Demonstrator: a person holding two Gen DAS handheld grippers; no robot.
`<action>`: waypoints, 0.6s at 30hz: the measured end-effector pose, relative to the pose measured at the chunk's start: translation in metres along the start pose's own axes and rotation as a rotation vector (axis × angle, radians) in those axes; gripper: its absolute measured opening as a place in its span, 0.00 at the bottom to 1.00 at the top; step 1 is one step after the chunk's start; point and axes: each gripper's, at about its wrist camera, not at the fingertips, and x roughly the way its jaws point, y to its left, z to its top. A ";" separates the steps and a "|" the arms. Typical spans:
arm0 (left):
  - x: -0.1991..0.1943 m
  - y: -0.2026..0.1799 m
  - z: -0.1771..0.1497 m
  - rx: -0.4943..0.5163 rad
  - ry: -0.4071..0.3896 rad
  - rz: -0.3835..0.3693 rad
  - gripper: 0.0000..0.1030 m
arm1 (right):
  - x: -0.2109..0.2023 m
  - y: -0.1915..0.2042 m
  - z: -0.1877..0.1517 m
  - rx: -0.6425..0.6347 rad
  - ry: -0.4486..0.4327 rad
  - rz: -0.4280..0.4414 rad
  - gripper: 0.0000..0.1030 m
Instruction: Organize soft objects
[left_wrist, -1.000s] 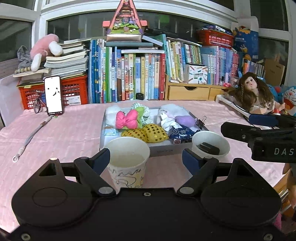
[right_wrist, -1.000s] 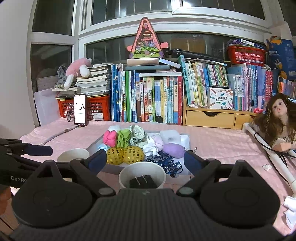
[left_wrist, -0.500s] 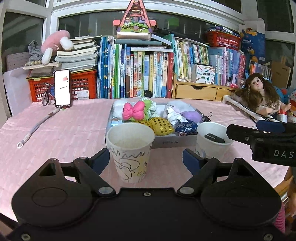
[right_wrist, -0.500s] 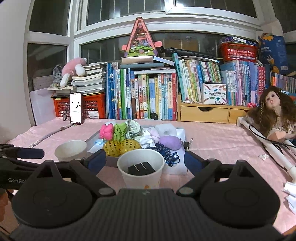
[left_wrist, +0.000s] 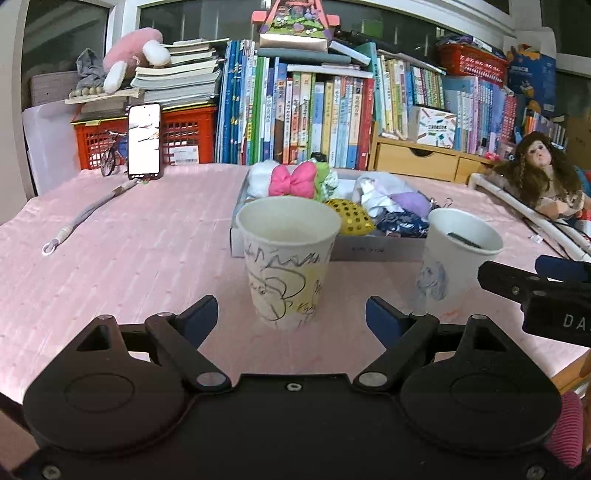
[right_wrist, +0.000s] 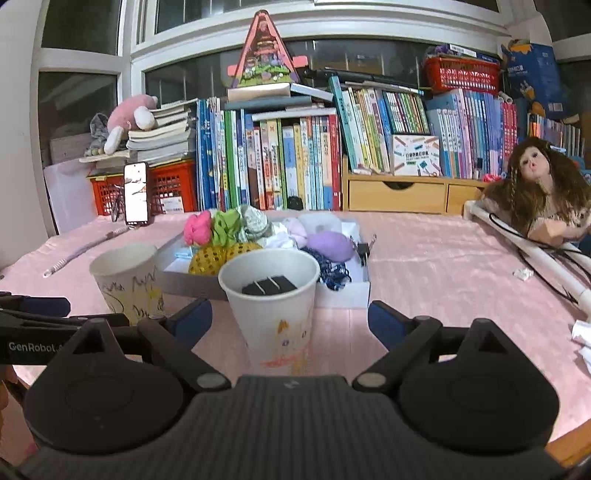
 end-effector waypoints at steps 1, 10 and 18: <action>0.002 0.000 -0.001 0.000 0.003 0.005 0.84 | 0.001 0.000 -0.001 0.002 0.005 -0.001 0.93; 0.015 -0.001 -0.012 -0.002 0.038 0.029 0.84 | 0.011 -0.002 -0.015 0.012 0.046 -0.015 0.93; 0.028 -0.002 -0.023 -0.003 0.053 0.068 0.85 | 0.020 -0.002 -0.028 0.014 0.058 -0.051 0.93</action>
